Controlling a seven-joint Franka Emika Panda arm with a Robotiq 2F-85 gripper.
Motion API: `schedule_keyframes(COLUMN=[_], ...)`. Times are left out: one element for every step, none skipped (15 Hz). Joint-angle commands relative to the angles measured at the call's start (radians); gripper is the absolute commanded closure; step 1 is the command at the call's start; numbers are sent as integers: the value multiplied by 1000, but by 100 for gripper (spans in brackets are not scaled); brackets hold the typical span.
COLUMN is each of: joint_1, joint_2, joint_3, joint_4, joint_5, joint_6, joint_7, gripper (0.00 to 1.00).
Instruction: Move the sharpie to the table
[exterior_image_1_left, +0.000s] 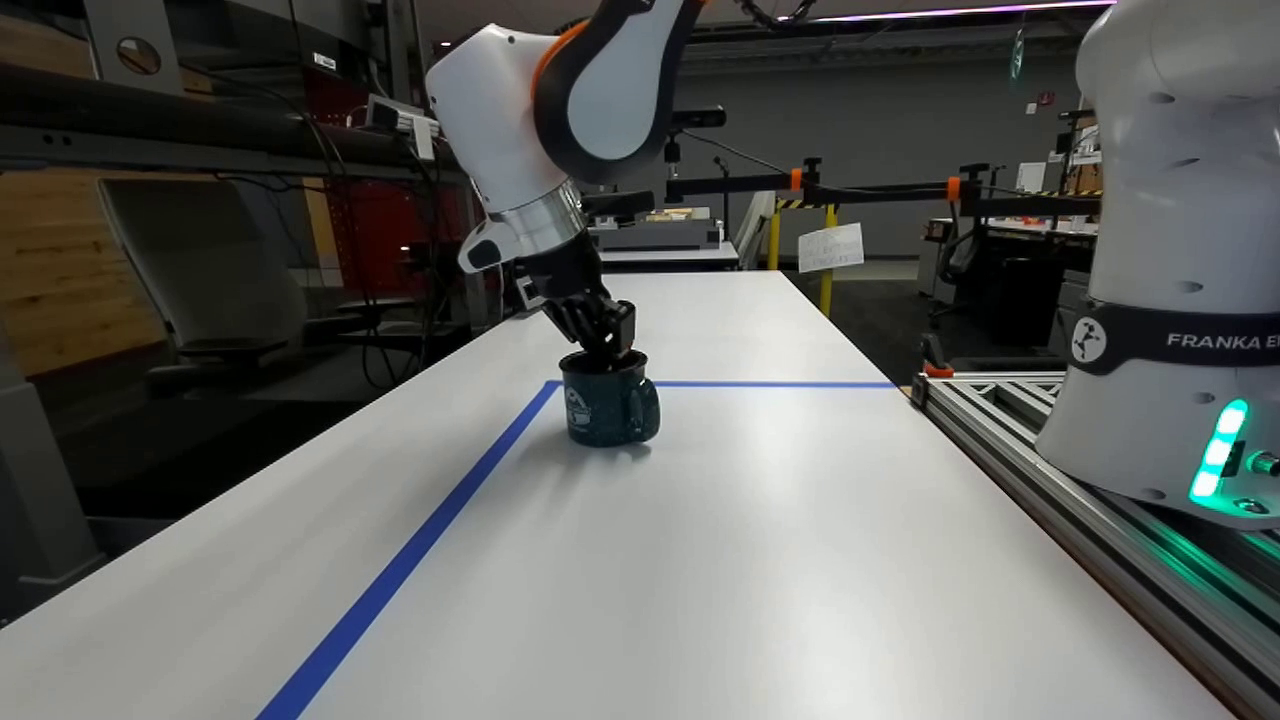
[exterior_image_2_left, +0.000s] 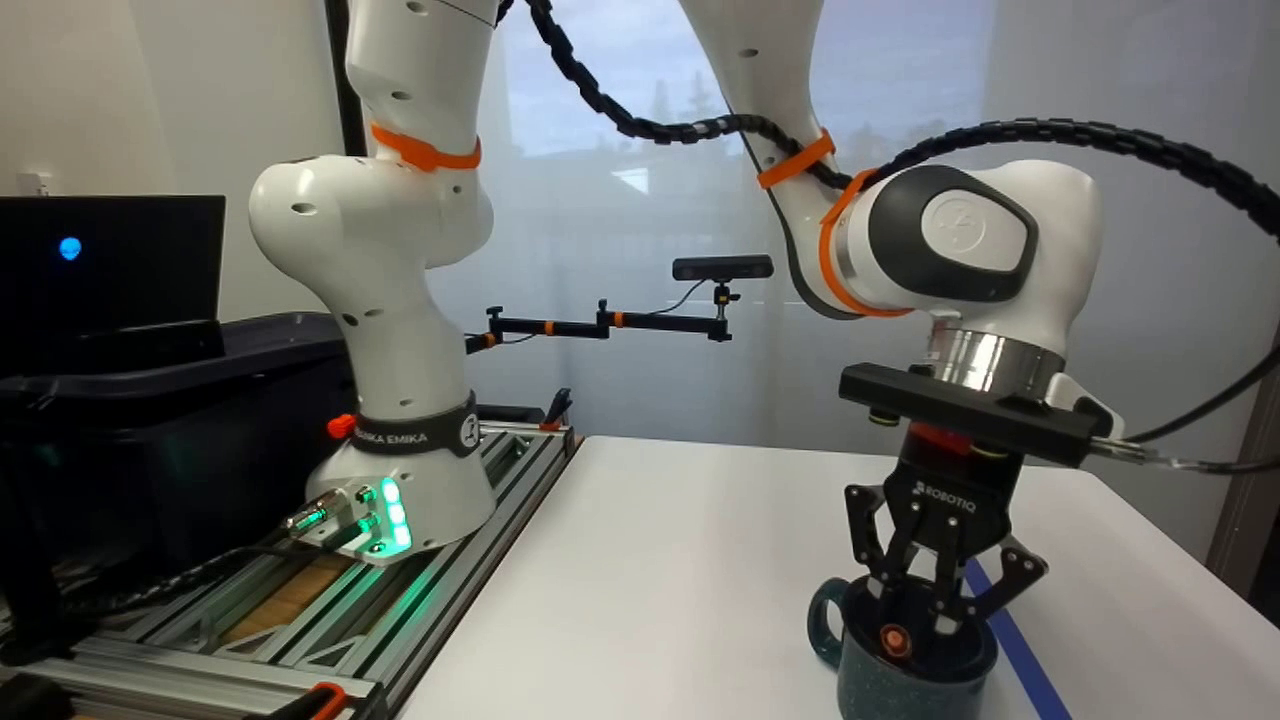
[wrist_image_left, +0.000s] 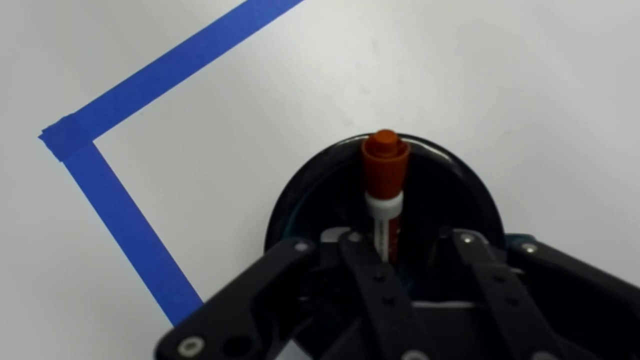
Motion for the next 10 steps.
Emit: schedule_keyframes(joint_1=[4,5,6,8,9,11,14,15,16,16], joint_2=[3,5,1,-12,-21,-42,-73,-104,-142,-185], joint_3=[-3,-1,0,1,4,6,7,9,8,8], joint_4=[1,1,-1,-4,-7,-14,-27,-40,-55,-70], joint_5=[-18,-18,-17,-18,-18,-17,-19,-20,-26,-30], joint_6=[-16,-15,-17,-17,-13,-17,-25,-23,-28,-37], joint_7=[-6,-6,-6,-3,-8,-9,-9,-13,-15,-22], gripper=[78,92,97,98,95,95,95,95,95,95])
